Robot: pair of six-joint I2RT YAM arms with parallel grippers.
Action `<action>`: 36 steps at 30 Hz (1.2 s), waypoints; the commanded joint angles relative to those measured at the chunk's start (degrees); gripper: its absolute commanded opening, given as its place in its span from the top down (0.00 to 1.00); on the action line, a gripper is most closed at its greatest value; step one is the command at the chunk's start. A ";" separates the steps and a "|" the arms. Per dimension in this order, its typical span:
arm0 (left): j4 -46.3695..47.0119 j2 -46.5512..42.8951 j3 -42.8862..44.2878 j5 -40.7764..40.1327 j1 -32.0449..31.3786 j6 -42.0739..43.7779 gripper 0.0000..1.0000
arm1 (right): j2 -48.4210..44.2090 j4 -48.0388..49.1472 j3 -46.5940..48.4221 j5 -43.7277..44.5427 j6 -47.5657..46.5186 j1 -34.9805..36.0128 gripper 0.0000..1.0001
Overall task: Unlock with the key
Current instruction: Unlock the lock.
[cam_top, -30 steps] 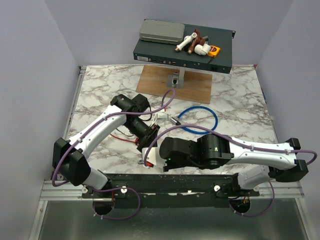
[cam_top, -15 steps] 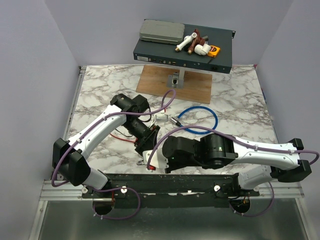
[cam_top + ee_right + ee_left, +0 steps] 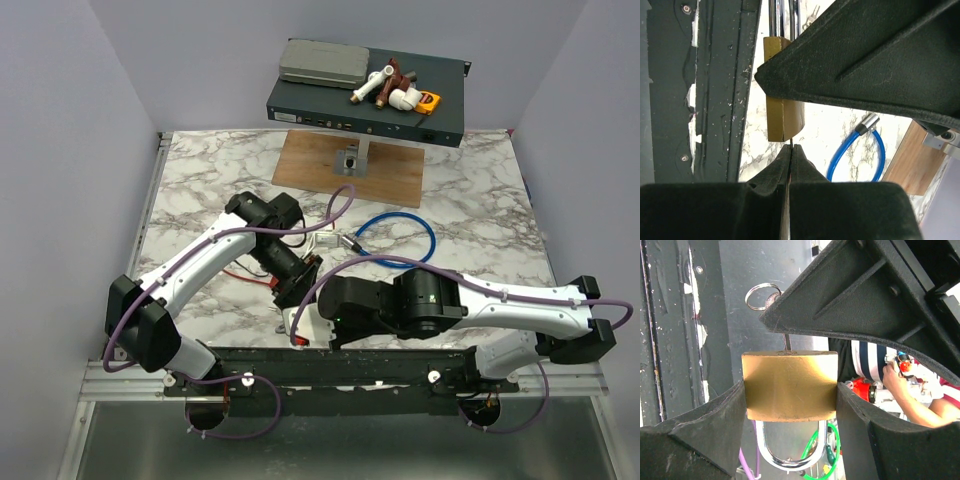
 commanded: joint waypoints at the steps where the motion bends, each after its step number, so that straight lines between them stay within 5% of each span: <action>1: 4.17 -0.41 -0.49 5.06 -1.59 -1.89 1.00 | 1.54 6.97 2.49 -1.97 -1.32 1.19 0.99; 36: 4.78 -2.01 -0.31 5.19 -2.54 -1.19 1.00 | 0.13 10.63 -0.57 0.42 3.46 2.69 0.99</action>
